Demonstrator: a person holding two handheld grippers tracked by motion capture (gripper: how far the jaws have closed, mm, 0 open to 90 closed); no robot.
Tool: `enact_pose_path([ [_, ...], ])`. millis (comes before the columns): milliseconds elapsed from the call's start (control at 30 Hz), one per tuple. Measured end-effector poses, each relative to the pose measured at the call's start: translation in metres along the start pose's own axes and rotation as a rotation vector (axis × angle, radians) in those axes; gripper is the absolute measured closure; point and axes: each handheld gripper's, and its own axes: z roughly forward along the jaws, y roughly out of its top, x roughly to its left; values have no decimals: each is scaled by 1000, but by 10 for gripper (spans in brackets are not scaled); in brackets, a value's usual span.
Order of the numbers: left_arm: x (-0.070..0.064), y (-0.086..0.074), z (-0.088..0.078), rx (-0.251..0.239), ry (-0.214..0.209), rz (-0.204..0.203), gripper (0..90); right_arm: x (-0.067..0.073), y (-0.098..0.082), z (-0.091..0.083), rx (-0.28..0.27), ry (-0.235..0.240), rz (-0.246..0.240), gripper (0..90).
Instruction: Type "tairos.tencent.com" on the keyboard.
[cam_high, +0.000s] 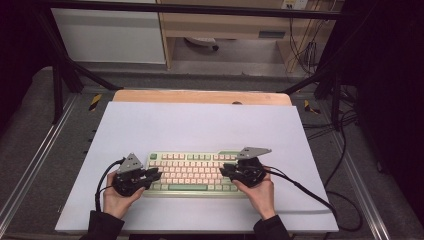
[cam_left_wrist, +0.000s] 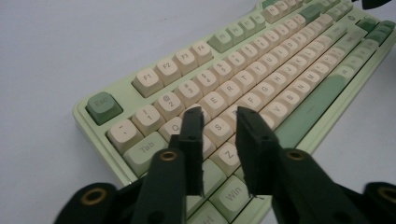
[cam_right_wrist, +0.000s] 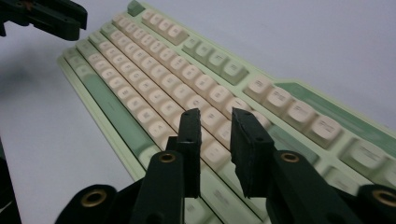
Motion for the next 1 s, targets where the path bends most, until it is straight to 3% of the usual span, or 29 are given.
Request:
enact_pose_path([
  [333,13,-7,-7,34,27,17,304,-36,-29,-37,-26,-63,64,259],
  [533,21,-17,-15,26,45,6,177,-53,-48,-52,-30,-68,97,75],
  [800,22,-27,-16,34,26,25,75,-64,-75,-64,-61,-74,127,5],
  [1000,22,-34,-15,41,29,22,53,-67,-89,-67,-33,-81,115,3],
])
